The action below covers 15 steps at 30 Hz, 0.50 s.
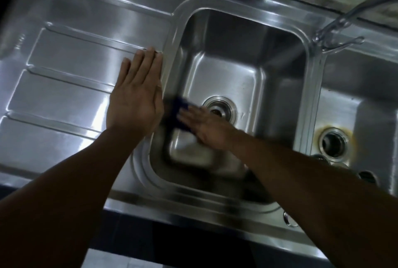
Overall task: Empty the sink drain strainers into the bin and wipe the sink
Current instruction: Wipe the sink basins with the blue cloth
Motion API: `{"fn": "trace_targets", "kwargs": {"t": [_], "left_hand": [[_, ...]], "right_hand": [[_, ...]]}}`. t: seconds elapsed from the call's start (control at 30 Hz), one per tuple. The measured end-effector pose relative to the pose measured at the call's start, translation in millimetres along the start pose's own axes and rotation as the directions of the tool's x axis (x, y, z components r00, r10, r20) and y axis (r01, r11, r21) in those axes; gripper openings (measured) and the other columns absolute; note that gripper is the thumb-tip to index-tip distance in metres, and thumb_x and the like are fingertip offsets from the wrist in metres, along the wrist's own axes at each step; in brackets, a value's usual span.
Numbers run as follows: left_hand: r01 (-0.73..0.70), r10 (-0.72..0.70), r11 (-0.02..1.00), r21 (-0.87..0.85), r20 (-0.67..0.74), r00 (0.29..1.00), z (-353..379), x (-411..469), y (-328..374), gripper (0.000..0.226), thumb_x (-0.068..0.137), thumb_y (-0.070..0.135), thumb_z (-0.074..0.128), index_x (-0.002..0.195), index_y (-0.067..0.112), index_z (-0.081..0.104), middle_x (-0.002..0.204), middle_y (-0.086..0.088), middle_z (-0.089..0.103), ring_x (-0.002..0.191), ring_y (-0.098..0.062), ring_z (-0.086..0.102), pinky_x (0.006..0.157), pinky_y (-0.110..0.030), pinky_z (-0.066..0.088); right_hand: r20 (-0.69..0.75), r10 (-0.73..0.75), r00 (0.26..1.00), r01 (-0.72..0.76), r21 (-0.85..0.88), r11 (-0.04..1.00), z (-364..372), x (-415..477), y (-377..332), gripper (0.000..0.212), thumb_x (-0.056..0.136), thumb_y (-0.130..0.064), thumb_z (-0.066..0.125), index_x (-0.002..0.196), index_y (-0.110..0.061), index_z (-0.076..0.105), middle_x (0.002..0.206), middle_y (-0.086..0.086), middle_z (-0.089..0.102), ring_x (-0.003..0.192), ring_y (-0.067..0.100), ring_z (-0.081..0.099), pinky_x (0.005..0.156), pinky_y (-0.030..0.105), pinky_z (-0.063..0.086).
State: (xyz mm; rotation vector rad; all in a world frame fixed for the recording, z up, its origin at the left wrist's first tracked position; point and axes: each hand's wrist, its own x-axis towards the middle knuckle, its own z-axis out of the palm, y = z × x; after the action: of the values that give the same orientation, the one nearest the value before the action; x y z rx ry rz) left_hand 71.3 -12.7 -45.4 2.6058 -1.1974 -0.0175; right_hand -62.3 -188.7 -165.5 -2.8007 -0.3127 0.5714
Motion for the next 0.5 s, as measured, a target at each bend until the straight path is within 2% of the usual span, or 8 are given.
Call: {"fn": "trace_targets", "kwargs": {"t": [0.07,0.13,0.27,0.33,0.43,0.5], "left_hand": [[-0.005,0.005,1.000,0.014,0.008,1.000,1,-1,-2,0.057,0.105,0.028,0.023,0.158,0.008,0.023,0.167,-0.011,0.020,0.157,-0.024,0.011,0.128,-0.048,0.012],[-0.006,0.006,1.000,0.018,0.009,1.000,1,0,-2,0.056,0.105,0.027,0.023,0.159,0.009,0.022,0.167,-0.011,0.019,0.157,-0.024,0.010,0.128,-0.047,0.011],[0.012,-0.012,1.000,0.009,0.015,1.000,-1,0,1,0.057,0.104,0.026,0.024,0.158,0.008,0.024,0.167,-0.010,0.021,0.157,-0.024,0.012,0.128,-0.046,0.010],[0.008,-0.008,1.000,0.002,0.018,1.000,-2,-1,0,0.057,0.104,0.027,0.023,0.158,0.009,0.024,0.167,-0.010,0.021,0.157,-0.024,0.012,0.128,-0.047,0.010],[0.002,-0.002,1.000,-0.009,0.027,1.000,-3,0,0,0.057,0.104,0.028,0.024,0.158,0.009,0.024,0.167,-0.010,0.020,0.157,-0.024,0.012,0.128,-0.046,0.009],[0.004,-0.004,1.000,-0.011,0.040,0.999,-3,0,0,0.057,0.104,0.028,0.024,0.159,0.010,0.023,0.167,-0.009,0.019,0.157,-0.024,0.011,0.129,-0.045,0.008]], "right_hand": [[0.012,0.138,0.990,-0.138,0.002,0.990,-6,14,9,0.068,0.101,-0.024,0.043,0.161,-0.019,0.011,0.169,0.001,0.009,0.156,0.027,0.005,0.125,0.048,0.014],[0.061,0.151,0.987,-0.155,0.064,0.986,-5,13,2,0.067,0.102,-0.025,0.042,0.161,-0.019,0.011,0.169,0.001,0.008,0.156,0.030,0.003,0.124,0.052,0.012],[0.219,-0.090,0.972,0.100,-0.034,0.994,18,-24,-36,0.063,0.103,-0.029,0.043,0.160,-0.028,0.018,0.169,0.000,0.006,0.156,0.032,0.001,0.124,0.051,0.009],[0.301,-0.131,0.945,0.146,-0.028,0.989,23,-47,-45,0.071,0.098,-0.027,0.049,0.160,-0.029,0.014,0.169,-0.004,0.003,0.156,0.029,-0.004,0.124,0.050,0.003],[0.360,-0.093,0.928,0.094,0.013,0.995,17,-77,-37,0.068,0.101,-0.022,0.047,0.160,-0.030,0.015,0.169,-0.006,0.002,0.156,0.026,-0.004,0.124,0.047,0.005],[0.374,0.036,0.927,-0.039,0.002,0.999,12,-94,-33,0.057,0.104,-0.020,0.041,0.158,-0.030,0.024,0.169,-0.004,0.007,0.156,0.027,0.005,0.121,0.045,0.015]]}}
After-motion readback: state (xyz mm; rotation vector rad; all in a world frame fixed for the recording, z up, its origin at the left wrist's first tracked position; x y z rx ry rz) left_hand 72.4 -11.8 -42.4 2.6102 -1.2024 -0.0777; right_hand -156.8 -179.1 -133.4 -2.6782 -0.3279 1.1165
